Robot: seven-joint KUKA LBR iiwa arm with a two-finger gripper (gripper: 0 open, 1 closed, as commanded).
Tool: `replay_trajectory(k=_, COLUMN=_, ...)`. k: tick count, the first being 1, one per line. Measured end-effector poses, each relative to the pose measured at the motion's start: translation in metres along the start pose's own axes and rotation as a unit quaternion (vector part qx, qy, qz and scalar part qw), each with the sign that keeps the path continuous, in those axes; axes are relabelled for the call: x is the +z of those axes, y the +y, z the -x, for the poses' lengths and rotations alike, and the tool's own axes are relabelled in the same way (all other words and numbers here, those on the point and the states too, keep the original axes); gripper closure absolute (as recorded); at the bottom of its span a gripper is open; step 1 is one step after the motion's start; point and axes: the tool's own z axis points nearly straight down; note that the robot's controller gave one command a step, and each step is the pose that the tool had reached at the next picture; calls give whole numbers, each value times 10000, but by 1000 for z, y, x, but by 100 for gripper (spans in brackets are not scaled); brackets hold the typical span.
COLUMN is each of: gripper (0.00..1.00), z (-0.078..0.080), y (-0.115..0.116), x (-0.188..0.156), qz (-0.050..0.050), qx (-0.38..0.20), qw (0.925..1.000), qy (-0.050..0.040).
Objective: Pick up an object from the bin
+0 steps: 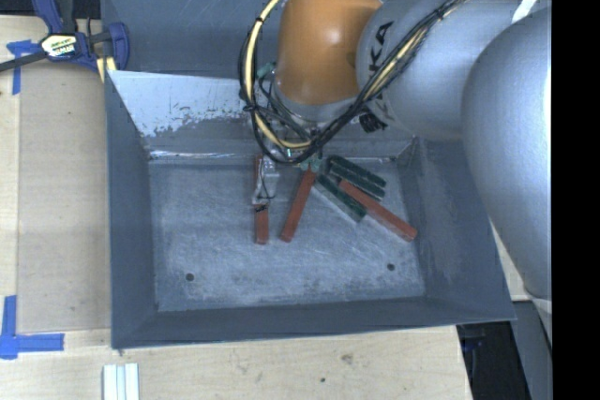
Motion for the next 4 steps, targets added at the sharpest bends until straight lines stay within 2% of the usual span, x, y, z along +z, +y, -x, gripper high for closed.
replay_trajectory(k=1, gripper=0, z=-14, y=-27, x=71, qz=6, qx=-1235, qw=9923, qy=-30)
replay_trajectory(k=2, gripper=0, z=-36, y=-8, x=71, qz=-11, qx=-3542, qw=9351, qy=-57)
replay_trajectory(k=3, gripper=100, z=-35, y=-7, x=69, qz=1, qx=-3540, qw=9352, qy=-73)
replay_trajectory(k=4, gripper=100, z=-34, y=-20, x=-81, qz=-11, qx=-3317, qw=9434, qy=-56)
